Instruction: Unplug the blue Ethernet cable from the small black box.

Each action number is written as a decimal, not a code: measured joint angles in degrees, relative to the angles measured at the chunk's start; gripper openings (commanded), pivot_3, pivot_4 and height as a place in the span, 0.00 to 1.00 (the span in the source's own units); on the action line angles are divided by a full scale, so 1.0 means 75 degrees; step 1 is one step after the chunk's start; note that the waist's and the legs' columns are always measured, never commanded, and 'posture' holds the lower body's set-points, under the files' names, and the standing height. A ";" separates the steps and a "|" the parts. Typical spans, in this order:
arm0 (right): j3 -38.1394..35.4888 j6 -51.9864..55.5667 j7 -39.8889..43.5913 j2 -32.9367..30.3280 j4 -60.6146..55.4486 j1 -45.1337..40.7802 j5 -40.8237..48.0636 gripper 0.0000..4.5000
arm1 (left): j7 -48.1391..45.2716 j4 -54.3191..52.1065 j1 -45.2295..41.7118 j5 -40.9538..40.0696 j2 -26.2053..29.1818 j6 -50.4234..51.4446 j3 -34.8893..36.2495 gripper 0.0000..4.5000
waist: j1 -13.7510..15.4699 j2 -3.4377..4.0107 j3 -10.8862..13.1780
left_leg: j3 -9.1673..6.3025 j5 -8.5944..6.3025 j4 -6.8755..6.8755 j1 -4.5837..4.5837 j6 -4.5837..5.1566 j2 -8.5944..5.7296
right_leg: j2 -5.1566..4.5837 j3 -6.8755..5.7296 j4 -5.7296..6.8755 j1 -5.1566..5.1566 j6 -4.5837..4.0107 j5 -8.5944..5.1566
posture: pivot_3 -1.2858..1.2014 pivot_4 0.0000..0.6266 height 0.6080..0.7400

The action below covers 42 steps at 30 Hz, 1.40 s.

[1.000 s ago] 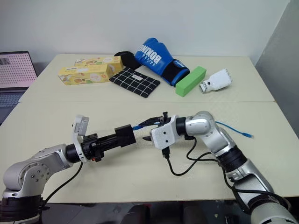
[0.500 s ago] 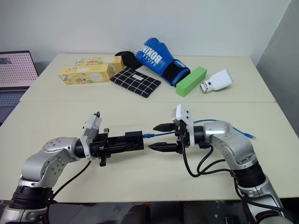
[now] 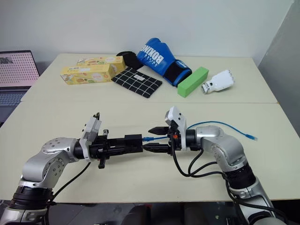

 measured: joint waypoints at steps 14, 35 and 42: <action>0.0256 -0.0271 0.0185 -0.0121 0.0080 -0.0086 -0.0216 0.01 | -0.0010 0.0099 0.0148 0.0005 -0.0003 -0.0034 0.0000 0.17 | 0.0000 0.0000 0.0000 | -0.0002 0.0000 0.0000 -0.0002 0.0000 0.0000 | 0.0001 -0.0003 0.0000 -0.0001 0.0000 0.0000 | 0.52 0.24 1.00; -0.0286 0.0455 0.0582 -0.0272 0.0297 -0.0196 0.0581 0.55 | -0.0321 0.0157 0.0148 0.0047 -0.0025 -0.0314 -0.0001 0.17 | 0.0001 0.0000 0.0000 | -0.0002 0.0000 0.0000 -0.0004 0.0000 0.0000 | 0.0001 -0.0003 0.0000 -0.0002 0.0000 0.0000 | 0.52 0.24 1.00; -0.0059 0.0405 0.0294 -0.0036 0.0285 -0.0055 0.0425 0.55 | -0.0324 0.0220 0.0106 0.0046 -0.0082 -0.0313 -0.0001 0.17 | -0.0003 0.0000 0.0000 | -0.0003 0.0000 0.0000 -0.0006 0.0000 0.0000 | 0.0002 -0.0004 0.0001 -0.0003 0.0000 0.0000 | 0.52 0.24 1.00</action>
